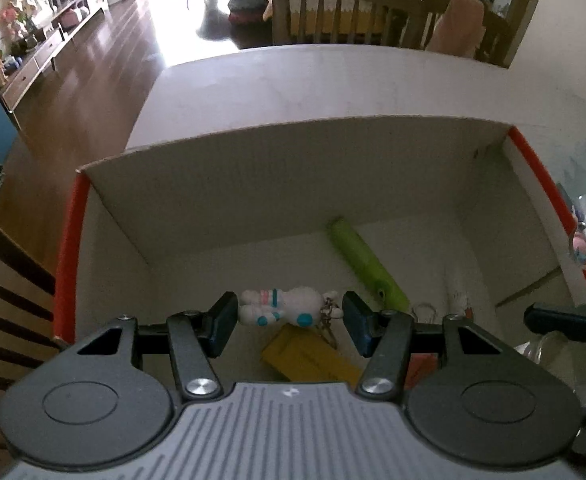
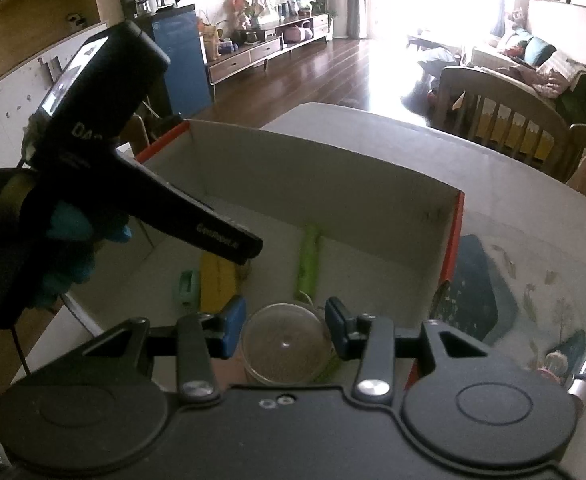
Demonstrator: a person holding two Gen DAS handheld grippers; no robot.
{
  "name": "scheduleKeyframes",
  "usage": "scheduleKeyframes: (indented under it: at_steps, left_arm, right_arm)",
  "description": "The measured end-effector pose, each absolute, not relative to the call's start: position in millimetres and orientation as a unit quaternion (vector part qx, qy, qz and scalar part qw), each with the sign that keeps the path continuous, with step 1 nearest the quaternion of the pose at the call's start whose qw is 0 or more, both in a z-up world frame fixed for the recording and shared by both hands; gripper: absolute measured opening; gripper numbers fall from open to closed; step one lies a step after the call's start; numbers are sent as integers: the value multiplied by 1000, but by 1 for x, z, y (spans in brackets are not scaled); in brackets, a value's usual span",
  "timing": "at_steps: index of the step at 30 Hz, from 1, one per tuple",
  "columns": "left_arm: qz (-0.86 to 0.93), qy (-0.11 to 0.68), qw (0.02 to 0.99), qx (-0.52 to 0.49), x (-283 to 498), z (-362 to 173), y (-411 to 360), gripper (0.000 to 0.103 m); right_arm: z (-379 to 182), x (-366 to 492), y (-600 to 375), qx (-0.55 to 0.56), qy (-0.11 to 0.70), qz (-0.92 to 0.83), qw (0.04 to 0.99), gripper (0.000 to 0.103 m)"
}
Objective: Organize rigid objects
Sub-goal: 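Open the left gripper to drop the bunny keychain while the right gripper lowers the jar into the box, then withdraw both grippers from the box toward the remaining table items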
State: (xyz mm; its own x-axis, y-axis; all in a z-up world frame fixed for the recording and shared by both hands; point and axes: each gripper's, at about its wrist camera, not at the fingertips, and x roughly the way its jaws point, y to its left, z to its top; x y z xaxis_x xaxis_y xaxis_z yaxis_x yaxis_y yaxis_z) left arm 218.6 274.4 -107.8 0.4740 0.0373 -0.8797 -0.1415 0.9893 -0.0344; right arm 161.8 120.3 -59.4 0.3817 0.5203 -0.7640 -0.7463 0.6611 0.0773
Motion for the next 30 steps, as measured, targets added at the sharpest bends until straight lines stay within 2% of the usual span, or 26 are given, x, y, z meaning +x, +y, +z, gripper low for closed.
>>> scheduleKeyframes:
  at_steps: [4, 6, 8, 13, 16, 30]
  left_arm:
    - [54, 515, 854, -49, 216, -108, 275, 58]
    - [57, 515, 854, -46, 216, -107, 273, 58]
    - [63, 511, 856, -45, 217, -104, 272, 57]
    - [63, 493, 866, -50, 207, -91, 268, 58]
    - [62, 482, 873, -49, 200, -82, 265, 64]
    - [51, 429, 900, -62, 157, -39, 248, 64]
  right_arm:
    - [-56, 163, 119, -135, 407, 385, 817, 48]
    - [-53, 160, 117, -132, 406, 387, 818, 57]
    - [-50, 158, 116, -128, 405, 385, 819, 61]
    - [-42, 155, 111, -120, 400, 379, 826, 61]
    - [-36, 160, 105, -115, 397, 378, 828, 61]
    - [-4, 154, 73, -82, 370, 376, 846, 65]
